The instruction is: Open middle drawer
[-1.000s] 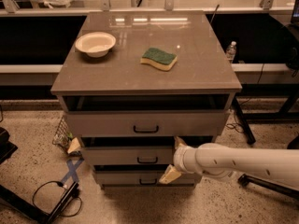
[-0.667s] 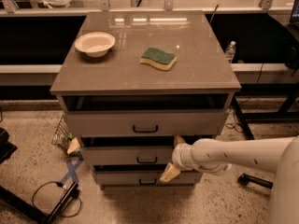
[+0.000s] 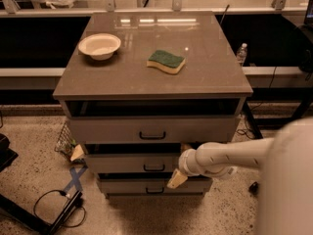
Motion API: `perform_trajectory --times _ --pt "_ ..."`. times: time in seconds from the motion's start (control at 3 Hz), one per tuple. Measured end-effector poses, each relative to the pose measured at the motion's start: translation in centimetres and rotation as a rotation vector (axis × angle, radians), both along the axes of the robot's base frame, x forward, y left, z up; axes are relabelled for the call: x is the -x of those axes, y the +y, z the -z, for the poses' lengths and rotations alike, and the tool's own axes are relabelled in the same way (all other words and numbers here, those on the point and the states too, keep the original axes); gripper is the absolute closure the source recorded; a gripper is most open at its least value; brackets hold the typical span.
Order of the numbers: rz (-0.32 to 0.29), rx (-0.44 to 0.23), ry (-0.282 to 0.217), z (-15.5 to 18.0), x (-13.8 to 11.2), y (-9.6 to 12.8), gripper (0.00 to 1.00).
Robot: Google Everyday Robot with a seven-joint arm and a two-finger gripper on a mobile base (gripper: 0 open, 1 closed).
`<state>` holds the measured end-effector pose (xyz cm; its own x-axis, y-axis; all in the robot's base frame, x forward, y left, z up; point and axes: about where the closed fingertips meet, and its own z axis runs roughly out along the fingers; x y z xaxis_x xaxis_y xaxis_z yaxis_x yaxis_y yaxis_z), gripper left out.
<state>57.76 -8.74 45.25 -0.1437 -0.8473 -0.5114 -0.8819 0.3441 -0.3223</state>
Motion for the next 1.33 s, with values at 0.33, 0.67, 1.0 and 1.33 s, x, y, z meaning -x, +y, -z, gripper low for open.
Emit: perform_trajectory --times 0.33,0.67,1.0,1.33 --pt "0.012 0.045 0.069 3.7 -1.1 -0.1 0.00" --pt "0.030 0.042 0.119 6.7 -1.6 0.2 0.18" --pt "0.030 0.042 0.119 5.9 -1.3 0.3 0.19" --pt "0.030 0.042 0.119 5.8 -1.3 0.3 0.00"
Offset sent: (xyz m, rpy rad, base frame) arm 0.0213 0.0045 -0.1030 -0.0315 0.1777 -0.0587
